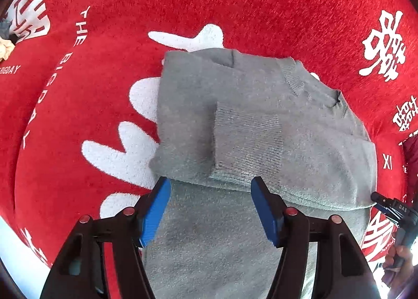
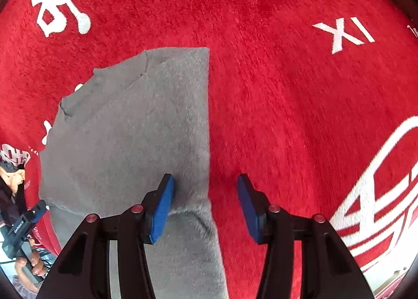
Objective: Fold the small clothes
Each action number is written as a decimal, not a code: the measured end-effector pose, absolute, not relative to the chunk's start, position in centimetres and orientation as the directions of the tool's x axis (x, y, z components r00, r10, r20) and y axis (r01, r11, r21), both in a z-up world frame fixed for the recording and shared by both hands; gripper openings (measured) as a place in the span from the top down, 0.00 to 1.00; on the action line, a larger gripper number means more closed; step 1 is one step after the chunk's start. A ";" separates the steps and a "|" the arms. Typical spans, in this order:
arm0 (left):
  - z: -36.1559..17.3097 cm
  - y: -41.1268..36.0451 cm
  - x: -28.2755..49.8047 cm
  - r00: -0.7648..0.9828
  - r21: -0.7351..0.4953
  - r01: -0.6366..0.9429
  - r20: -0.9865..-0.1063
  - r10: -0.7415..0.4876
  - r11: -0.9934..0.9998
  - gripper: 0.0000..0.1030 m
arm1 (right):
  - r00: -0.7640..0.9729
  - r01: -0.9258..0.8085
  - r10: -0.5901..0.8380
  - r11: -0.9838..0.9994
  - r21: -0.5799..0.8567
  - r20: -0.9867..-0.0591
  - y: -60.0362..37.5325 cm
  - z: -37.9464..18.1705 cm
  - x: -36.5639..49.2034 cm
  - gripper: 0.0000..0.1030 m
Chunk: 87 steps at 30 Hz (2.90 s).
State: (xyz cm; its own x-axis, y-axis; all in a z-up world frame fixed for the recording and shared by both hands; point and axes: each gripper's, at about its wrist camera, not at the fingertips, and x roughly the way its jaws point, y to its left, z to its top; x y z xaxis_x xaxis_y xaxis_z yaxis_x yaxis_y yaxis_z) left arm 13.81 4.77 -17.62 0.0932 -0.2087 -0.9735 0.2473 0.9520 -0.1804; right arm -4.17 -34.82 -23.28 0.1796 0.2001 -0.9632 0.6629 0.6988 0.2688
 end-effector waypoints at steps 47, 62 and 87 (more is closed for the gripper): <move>-17.7 1.0 9.3 0.010 -0.026 0.424 -0.999 -0.033 0.905 0.08 | 0.126 0.619 0.321 0.714 0.327 -0.939 -27.4 -23.2 -5.0 0.20; -18.6 -2.0 5.1 -0.026 0.013 0.463 -0.999 0.028 0.886 0.08 | 0.275 0.598 0.413 0.633 0.491 -0.868 -28.6 -23.5 -7.1 0.12; -14.8 -3.8 -4.5 0.010 -0.073 0.328 -0.997 -0.081 0.942 0.08 | 0.396 0.622 0.549 0.429 0.655 -0.736 -30.7 -25.1 -7.8 0.00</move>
State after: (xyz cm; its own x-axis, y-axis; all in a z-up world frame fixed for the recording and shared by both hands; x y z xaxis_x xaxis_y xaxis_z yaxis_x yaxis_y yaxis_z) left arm -4.54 -3.79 -14.81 0.0104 -0.0810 -0.9967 0.3282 0.9418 -0.0731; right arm -7.80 -30.65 -25.11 0.3962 0.5488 -0.7361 0.6225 0.4288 0.6547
